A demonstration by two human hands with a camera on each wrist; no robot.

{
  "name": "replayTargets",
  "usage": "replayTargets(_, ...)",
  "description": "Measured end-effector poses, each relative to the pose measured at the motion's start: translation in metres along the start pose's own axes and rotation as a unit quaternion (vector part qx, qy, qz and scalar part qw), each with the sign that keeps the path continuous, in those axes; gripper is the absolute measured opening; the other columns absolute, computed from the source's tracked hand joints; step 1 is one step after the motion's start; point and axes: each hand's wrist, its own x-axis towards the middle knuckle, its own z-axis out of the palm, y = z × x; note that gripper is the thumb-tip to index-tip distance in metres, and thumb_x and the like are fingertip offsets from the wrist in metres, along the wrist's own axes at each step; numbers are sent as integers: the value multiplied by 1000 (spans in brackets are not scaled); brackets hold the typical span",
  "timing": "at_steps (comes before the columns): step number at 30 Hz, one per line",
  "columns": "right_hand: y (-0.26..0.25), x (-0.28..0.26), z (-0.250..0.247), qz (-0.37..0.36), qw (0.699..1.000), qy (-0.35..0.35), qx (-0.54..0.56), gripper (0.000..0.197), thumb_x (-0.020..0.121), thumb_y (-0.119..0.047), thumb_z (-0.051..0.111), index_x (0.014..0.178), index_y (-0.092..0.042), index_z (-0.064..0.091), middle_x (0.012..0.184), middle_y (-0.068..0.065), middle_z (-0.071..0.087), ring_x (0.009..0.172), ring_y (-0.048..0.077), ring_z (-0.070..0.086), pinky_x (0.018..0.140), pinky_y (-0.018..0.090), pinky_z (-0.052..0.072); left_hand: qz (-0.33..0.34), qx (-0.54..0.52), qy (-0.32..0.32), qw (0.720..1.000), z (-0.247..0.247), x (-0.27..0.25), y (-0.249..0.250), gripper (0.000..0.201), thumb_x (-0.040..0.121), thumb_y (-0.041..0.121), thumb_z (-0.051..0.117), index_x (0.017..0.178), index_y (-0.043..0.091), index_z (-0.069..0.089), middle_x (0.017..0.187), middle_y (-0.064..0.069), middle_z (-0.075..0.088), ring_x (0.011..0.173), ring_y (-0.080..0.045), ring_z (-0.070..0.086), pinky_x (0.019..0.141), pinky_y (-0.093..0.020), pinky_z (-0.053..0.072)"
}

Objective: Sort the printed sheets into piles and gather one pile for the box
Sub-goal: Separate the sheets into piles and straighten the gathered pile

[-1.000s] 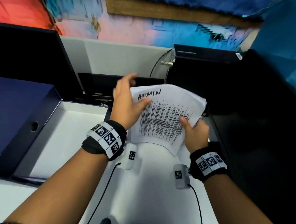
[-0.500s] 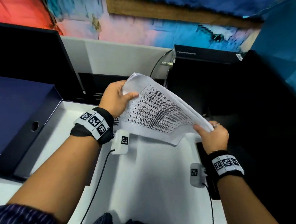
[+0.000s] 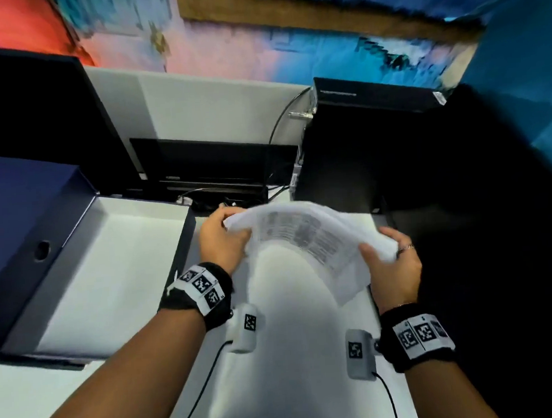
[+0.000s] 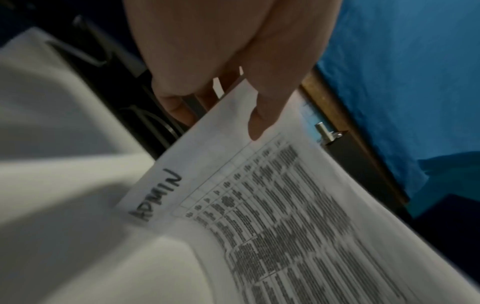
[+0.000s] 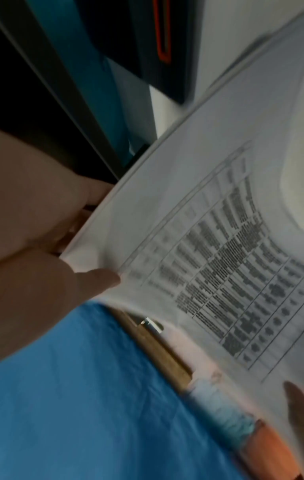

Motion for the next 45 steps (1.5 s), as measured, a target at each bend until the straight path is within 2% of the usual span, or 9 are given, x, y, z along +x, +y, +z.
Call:
replayTargets(6,16,0,-4,-122,980,-35,-150,38,89,-6,64,123,-24,62,122,0,64,114,18,60,100,34,49,40,-15,15,999,7,-4,0,25,83,8,76,102,22,66,93,10,66,88,-5,64,84,-28,55)
replayTargets(12,18,-1,-3,-247,949,-23,-197,18,93,-2,59,106,-7,71,104,-4,62,100,20,64,97,27,50,108,-4,-40,993,11,6,18,22,88,22,72,110,21,71,101,9,71,101,-12,66,94,-33,54)
replayTargets(18,26,-2,-7,-213,917,-65,-330,40,97,-10,53,136,-23,55,128,4,54,107,16,58,96,15,40,153,57,-32,986,11,16,14,25,93,17,65,117,19,73,110,3,72,105,-13,66,100,-39,51)
replayTargets(22,29,-1,-6,-251,920,-53,-297,32,99,-19,48,130,-19,59,125,6,59,111,25,58,94,42,52,248,256,-87,930,8,18,24,48,95,22,63,140,33,51,116,1,69,107,-21,64,94,-43,52)
replayTargets(25,29,-2,-7,-255,889,-52,-377,38,95,-10,56,132,-20,58,121,3,57,109,24,56,95,36,51,244,467,-111,843,11,16,39,63,93,40,60,148,44,29,123,9,65,114,-25,59,92,-50,44)
replayTargets(30,18,-2,-6,-273,844,-72,-456,39,89,-12,65,126,-24,63,120,1,61,104,26,58,70,43,59,247,556,-145,781,30,16,57,44,92,28,59,132,36,45,113,6,67,107,-27,60,89,-51,39)
replayTargets(34,-5,1,-12,-248,875,-63,-410,45,93,-9,56,134,-27,53,116,-1,63,108,22,59,82,40,57,260,565,-148,769,29,17,72,18,93,14,54,101,28,61,95,-2,69,94,-30,67,87,-45,42)
replayTargets(41,-19,4,-9,-192,796,-151,-555,19,92,-22,59,109,-17,64,102,1,67,99,25,62,76,34,52,214,591,-240,740,27,6,65,28,92,33,60,118,26,52,109,-3,68,103,-31,65,87,-50,45)
replayTargets(45,-13,6,-7,-191,834,-98,-509,26,87,-26,67,112,-18,64,112,0,64,105,25,56,83,36,50,253,577,-236,740,33,0,66,12,95,28,56,105,22,59,105,-7,68,95,-34,67,71,-39,48)
